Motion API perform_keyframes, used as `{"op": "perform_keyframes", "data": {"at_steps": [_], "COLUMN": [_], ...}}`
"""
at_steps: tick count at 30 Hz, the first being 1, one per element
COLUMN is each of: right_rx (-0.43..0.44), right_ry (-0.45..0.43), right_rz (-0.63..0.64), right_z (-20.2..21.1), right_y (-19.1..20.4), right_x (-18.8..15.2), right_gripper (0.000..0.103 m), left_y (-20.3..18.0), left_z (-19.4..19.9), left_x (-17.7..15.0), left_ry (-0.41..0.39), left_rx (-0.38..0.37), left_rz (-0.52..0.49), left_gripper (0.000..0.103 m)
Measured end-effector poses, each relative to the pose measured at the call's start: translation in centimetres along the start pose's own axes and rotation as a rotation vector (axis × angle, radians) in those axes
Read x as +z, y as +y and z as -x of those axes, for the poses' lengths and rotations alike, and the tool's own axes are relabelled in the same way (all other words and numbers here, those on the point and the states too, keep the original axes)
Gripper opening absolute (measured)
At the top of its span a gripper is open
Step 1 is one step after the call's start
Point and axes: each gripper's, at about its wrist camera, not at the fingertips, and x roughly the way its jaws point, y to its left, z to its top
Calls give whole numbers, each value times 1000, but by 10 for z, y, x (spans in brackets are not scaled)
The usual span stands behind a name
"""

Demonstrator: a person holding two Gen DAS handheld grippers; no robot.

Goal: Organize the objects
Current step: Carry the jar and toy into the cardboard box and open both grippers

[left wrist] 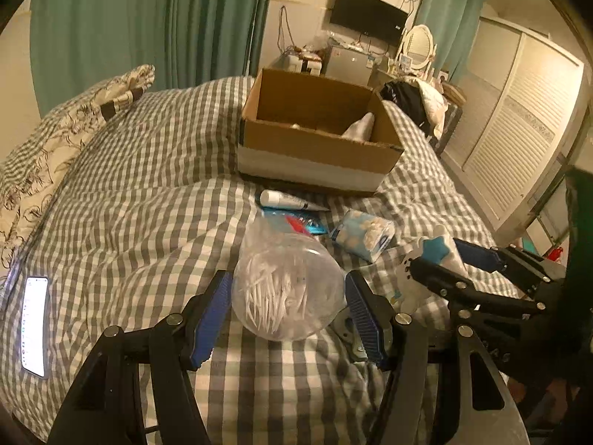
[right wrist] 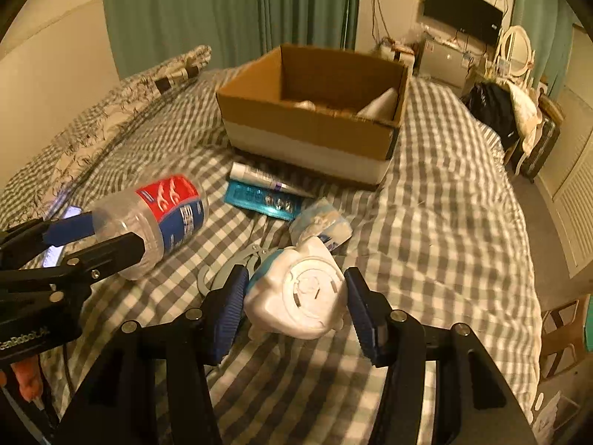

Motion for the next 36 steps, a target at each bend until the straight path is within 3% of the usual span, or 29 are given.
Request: {"op": "perform_keyframes", "data": {"at_steps": [10,20,28,36], "right_rx": [-17,-14,-36,-48], "right_ry": [-127,-245,-281,-212], "right_rz": [23,46,31,0], "right_z": [54,75,45,-36], "right_y": [-9,-26,-52,-81], "right_x": [23,84,152,201], "right_gripper": [53,53,53,53], "left_y": [-17,-31,-29,-23], "left_z": [27,28,-6,-89], "left_x": [29,102,178,218], "left_ry": [-80,-171,-214,-156], "left_rx": [-19,-11,-31,-6], "left_rz": [-42,-113,-112,-129], "left_gripper": [64,64,64,64]}}
